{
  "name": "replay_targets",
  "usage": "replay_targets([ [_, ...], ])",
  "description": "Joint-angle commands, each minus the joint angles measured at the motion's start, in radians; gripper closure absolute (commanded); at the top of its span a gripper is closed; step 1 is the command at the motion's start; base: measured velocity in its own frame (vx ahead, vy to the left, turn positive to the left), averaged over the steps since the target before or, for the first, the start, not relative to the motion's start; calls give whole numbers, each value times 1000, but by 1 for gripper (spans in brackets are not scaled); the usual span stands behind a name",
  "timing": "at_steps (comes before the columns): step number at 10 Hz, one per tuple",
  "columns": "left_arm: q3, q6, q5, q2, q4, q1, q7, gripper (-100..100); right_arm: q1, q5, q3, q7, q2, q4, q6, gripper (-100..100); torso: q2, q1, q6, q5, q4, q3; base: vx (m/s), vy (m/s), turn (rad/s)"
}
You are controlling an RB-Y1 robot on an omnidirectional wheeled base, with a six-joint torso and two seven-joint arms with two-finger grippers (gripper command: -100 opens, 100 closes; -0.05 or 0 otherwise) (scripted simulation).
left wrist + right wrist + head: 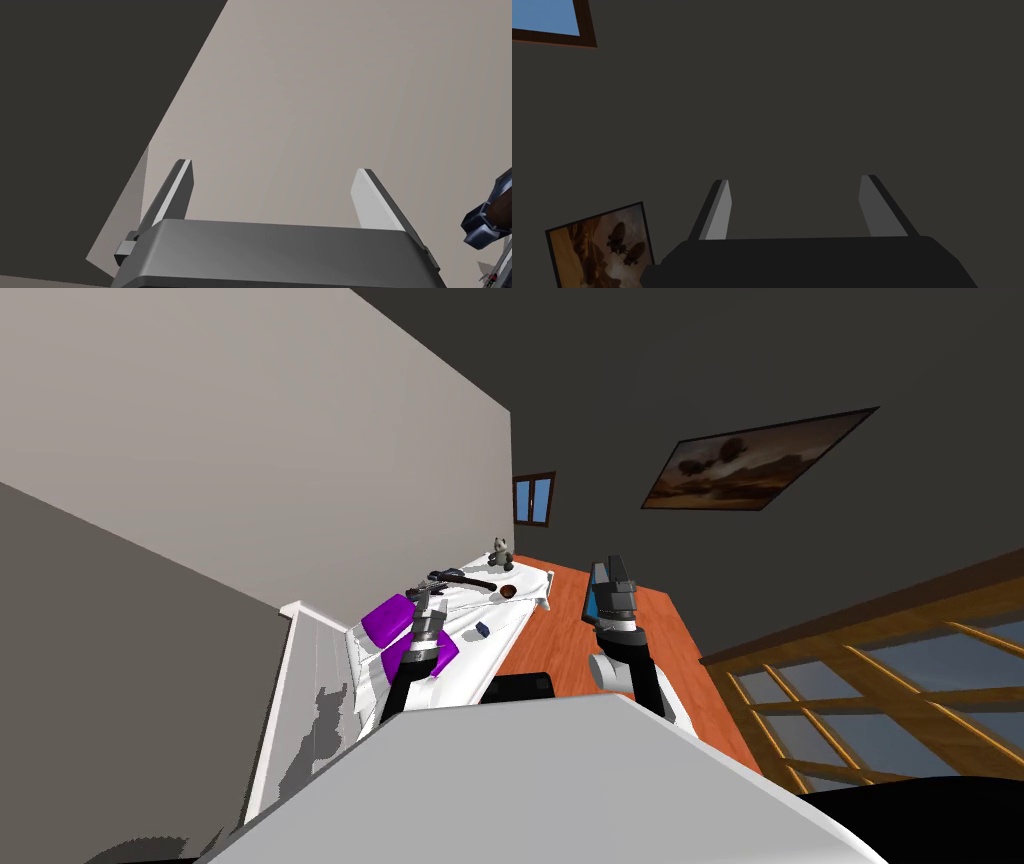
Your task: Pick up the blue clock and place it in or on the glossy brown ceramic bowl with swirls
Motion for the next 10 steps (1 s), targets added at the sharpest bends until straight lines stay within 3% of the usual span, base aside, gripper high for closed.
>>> replay_targets([
  [1, -14, 27, 5, 14, 50, -3, -10, -100, 0, 0, 0, 0, 0, 0, 0, 0, 0, 0, 0, 0, 0, 0, 92, -123, 53],
  [10, -73, 103, 18, 44, 321, -11, -53, -100, 0, 0, 0, 0, 0, 0, 0, 0, -1, -1, 0, 0, 0, -1, 96, -91, 11],
])
